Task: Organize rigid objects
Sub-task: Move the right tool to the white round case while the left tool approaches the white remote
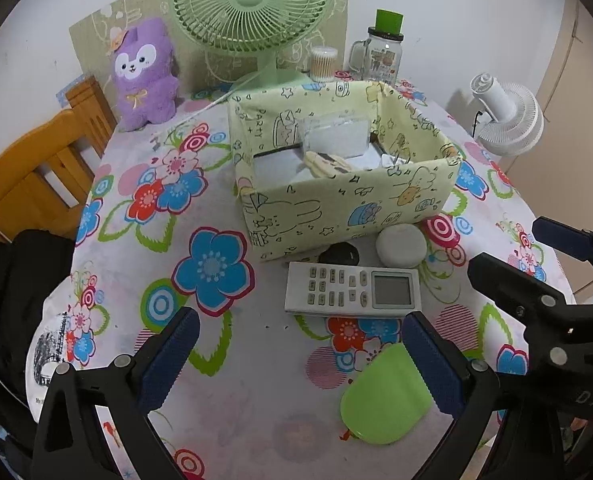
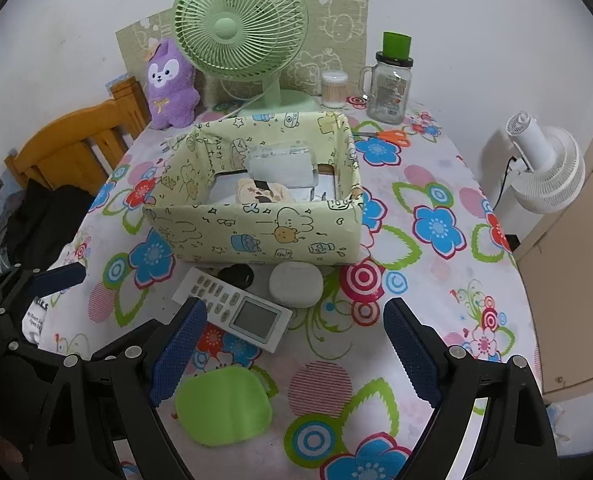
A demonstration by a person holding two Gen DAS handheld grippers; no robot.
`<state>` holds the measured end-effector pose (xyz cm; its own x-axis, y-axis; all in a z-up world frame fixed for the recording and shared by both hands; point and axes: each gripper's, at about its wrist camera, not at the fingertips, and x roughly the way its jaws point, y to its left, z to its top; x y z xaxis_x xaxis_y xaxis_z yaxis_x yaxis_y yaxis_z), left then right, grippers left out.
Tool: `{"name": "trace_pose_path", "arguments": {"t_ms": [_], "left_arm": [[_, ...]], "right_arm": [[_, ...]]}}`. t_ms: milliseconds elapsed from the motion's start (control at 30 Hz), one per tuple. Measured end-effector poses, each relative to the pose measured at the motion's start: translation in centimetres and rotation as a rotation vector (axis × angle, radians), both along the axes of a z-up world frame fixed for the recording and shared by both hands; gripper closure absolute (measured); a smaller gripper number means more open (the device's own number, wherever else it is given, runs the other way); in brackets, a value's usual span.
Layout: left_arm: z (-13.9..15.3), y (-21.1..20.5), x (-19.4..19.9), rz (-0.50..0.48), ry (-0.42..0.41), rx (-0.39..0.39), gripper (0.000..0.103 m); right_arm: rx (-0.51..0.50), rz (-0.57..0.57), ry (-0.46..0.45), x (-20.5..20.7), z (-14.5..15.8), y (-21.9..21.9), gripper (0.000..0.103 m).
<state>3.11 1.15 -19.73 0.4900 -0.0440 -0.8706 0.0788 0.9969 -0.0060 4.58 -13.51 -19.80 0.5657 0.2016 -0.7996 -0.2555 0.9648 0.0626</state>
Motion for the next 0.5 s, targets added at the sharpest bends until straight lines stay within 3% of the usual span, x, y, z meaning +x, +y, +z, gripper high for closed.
{"name": "trace_pose_path", "arguments": {"t_ms": [500], "left_arm": [[-3.3,-1.0,1.9,0.011,0.048,0.006,0.001]], "right_arm": [[-0.013,-0.003,0.041,2.2,-3.0,-0.9,0.016]]}}
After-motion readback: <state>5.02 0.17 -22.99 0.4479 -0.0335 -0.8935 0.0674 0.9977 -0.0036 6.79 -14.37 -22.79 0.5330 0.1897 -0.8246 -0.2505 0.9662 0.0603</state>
